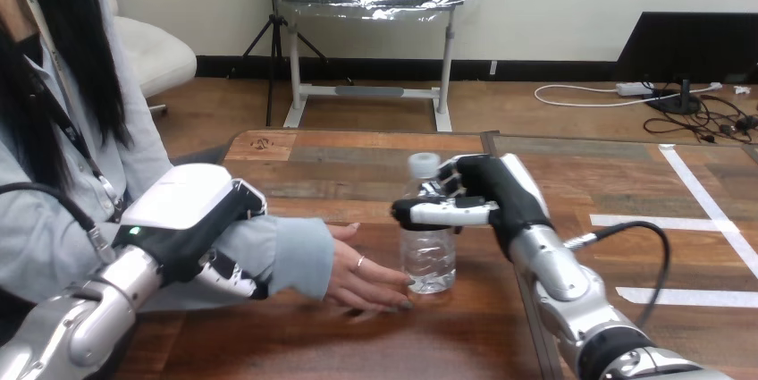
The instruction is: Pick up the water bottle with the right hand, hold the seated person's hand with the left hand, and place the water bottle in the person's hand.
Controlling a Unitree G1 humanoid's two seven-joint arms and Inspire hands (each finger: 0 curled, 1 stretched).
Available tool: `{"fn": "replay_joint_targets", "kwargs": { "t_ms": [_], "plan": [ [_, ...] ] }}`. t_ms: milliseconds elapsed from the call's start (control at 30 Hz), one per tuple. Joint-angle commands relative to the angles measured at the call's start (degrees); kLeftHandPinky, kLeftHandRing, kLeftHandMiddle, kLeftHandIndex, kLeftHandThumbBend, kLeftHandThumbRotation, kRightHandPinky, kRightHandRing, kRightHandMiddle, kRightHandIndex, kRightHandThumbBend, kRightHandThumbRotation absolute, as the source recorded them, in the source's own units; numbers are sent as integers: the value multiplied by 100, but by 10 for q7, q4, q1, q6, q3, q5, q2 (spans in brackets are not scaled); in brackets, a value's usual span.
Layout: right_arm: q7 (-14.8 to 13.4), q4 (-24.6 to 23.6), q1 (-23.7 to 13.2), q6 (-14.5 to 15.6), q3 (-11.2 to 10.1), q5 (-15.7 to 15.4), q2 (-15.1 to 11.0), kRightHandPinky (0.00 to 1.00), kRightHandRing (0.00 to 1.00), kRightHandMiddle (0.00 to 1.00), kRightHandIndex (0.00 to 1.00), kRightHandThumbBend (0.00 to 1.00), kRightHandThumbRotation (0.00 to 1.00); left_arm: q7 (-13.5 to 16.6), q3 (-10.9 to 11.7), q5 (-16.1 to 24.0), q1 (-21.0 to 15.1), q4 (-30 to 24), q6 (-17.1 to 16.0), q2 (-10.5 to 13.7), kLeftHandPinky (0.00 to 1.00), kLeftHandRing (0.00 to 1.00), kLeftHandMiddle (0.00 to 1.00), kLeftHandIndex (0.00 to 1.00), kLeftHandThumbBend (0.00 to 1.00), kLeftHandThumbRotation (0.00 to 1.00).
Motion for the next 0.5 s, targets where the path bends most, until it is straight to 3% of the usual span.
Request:
{"fn": "replay_joint_targets", "kwargs": {
  "t_ms": [0, 467],
  "plan": [
    [2, -13, -73, -20, 12, -7, 6, 23, 28, 38, 40, 80, 0, 9, 22, -24, -89, -18, -1, -22, 27, 29, 35, 35, 81, 0],
    [29, -19, -60, -51, 18, -8, 26, 20, 25, 34, 39, 82, 0, 21, 15, -18, -106, 11, -11, -42, 27, 29, 34, 35, 81, 0]
  ]
}}
